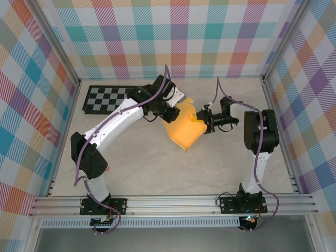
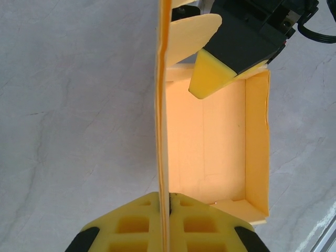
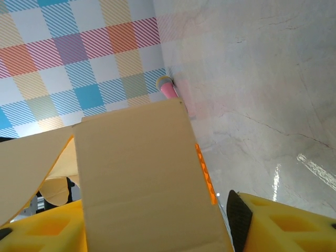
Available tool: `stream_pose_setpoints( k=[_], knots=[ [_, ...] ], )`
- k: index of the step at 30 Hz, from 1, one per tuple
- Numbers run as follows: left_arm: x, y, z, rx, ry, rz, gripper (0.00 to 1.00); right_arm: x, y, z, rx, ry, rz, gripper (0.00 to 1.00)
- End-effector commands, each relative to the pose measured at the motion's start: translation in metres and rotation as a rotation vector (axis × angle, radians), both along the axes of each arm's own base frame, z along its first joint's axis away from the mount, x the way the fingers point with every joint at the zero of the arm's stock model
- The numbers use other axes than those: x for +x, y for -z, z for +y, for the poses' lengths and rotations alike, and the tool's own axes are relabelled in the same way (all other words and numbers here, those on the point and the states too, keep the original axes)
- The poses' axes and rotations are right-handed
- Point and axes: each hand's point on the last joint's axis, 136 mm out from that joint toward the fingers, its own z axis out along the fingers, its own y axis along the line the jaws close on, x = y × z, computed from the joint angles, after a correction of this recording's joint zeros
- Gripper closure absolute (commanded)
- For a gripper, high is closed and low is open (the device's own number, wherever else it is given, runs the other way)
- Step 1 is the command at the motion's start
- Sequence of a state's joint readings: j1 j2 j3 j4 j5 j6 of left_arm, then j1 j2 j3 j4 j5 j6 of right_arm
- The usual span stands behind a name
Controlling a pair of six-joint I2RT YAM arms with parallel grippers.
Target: Fold the paper box
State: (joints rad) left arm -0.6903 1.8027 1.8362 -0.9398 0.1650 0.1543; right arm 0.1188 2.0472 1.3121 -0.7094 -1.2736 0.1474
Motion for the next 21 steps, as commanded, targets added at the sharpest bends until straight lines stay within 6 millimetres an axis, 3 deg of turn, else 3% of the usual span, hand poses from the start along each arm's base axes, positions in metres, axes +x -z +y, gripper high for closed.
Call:
stream_pose_setpoints(
  k=[1,5,12,21],
  knots=[
    [-0.001,0.000,-0.005,-0.025,0.032,0.013,1.00,0.001,-0.008,0.003,0.044,-0.014,-0.022,0.42],
    [-0.002,-0.002,-0.008,-0.046,0.038,0.020,1.00,-0.001,-0.005,0.006,0.035,-0.022,-0.015,0.44],
    [-0.003,-0.003,-0.010,-0.066,0.049,0.012,1.00,-0.002,-0.012,0.011,0.054,-0.031,-0.010,0.35],
    [-0.005,0.002,-0.010,-0.072,0.053,0.013,1.00,-0.001,-0.011,0.010,0.032,-0.030,-0.011,0.48]
  ],
)
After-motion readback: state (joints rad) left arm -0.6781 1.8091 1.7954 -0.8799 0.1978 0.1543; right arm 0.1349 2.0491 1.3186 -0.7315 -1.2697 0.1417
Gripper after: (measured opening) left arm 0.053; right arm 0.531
